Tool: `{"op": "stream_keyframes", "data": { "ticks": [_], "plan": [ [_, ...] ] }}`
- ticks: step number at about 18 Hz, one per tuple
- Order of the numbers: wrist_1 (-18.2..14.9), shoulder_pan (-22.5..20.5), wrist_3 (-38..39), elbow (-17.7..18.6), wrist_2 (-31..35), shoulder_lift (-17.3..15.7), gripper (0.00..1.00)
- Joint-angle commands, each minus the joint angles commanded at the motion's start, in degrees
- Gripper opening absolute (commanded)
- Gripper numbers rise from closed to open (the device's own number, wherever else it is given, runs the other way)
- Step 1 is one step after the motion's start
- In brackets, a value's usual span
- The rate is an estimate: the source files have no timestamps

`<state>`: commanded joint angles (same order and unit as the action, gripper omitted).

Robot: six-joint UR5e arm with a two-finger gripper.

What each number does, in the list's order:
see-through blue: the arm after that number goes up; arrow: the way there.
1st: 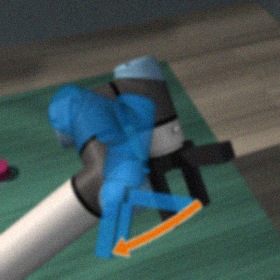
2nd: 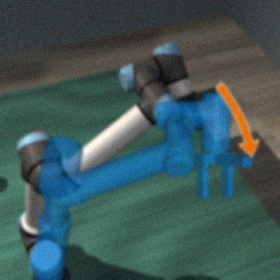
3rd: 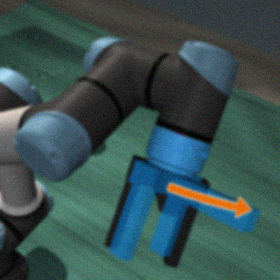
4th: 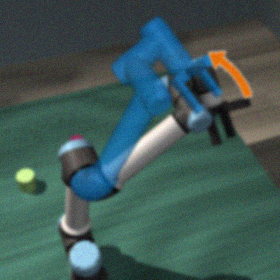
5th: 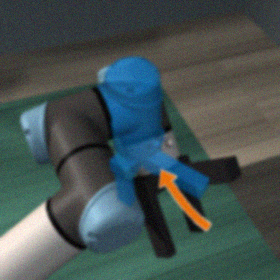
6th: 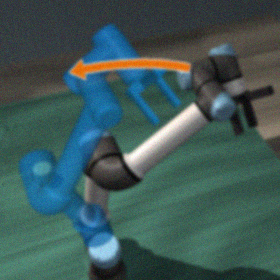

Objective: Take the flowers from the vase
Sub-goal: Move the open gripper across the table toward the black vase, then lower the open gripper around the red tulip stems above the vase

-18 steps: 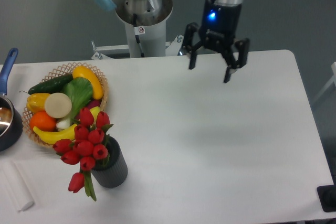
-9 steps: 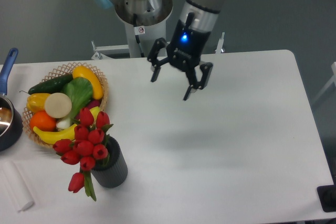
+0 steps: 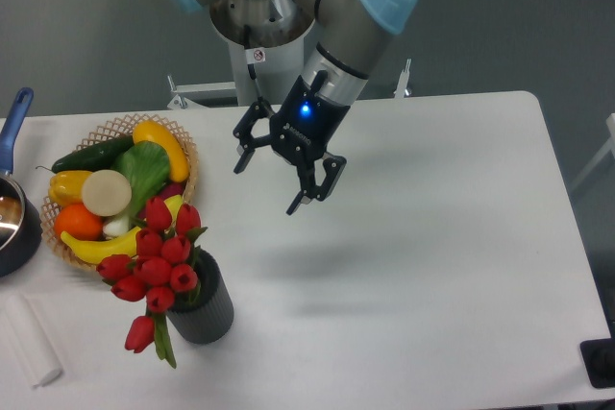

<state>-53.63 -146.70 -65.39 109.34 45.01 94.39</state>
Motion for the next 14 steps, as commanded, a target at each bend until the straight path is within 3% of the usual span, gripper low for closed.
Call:
{"op": "stream_keyframes", "data": {
  "ticks": [3, 6, 14],
  "plan": [
    [6.50, 1.84, -0.09, -0.44, -2.19, 3.68, 1.00],
    [10.03, 2.82, -0.17, -0.79, -4.40, 6.41, 1.00],
    [10.74, 5.10, 0.09, -1.40, -4.58, 7.73, 1.00]
  ]
}}
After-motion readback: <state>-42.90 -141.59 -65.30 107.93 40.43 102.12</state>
